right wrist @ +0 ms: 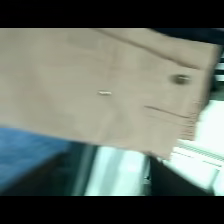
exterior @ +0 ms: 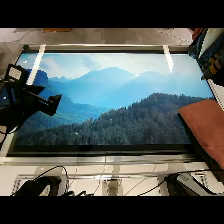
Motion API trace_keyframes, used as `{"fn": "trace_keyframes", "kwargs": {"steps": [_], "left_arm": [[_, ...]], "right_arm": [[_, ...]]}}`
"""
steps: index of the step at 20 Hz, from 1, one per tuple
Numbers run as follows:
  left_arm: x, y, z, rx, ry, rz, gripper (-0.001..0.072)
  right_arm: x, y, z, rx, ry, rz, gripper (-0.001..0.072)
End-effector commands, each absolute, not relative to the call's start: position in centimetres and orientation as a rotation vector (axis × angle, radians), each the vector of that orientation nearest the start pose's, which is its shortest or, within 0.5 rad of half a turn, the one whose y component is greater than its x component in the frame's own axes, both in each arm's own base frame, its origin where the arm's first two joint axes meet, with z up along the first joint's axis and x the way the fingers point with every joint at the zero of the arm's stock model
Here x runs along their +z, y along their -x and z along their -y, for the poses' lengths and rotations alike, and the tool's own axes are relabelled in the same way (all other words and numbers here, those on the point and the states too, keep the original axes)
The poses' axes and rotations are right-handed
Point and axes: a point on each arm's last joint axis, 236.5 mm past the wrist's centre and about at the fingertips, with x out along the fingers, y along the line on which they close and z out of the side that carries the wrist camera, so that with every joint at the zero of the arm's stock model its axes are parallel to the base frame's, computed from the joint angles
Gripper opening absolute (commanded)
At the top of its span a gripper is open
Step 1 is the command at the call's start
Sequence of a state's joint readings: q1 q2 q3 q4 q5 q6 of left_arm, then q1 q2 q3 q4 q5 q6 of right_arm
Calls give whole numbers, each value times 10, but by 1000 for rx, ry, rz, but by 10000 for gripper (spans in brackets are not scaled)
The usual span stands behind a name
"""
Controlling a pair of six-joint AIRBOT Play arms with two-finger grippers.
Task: Fold the clothes and pants, and hang the long-sleeved shirts on hangers.
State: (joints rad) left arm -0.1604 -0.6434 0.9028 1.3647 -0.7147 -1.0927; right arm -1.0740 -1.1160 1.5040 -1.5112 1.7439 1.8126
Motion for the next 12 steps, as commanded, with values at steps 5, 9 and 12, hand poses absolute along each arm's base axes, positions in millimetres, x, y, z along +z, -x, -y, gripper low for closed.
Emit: {"fn": "trace_keyframes", "kwargs": {"steps": [5,9,12], "left_arm": [[206,-343,88,-359,-319,-394,697],[206,-343,88,-359,-319,-394,697],[206,-343,88,-359,-319,-394,697]], "right_arm": [[167,-293,162,-413,-749,-1054,19],[160,-328,99,-306,-325,-1151,19],[168,-354,60,-236,-98,-1095,19]]}}
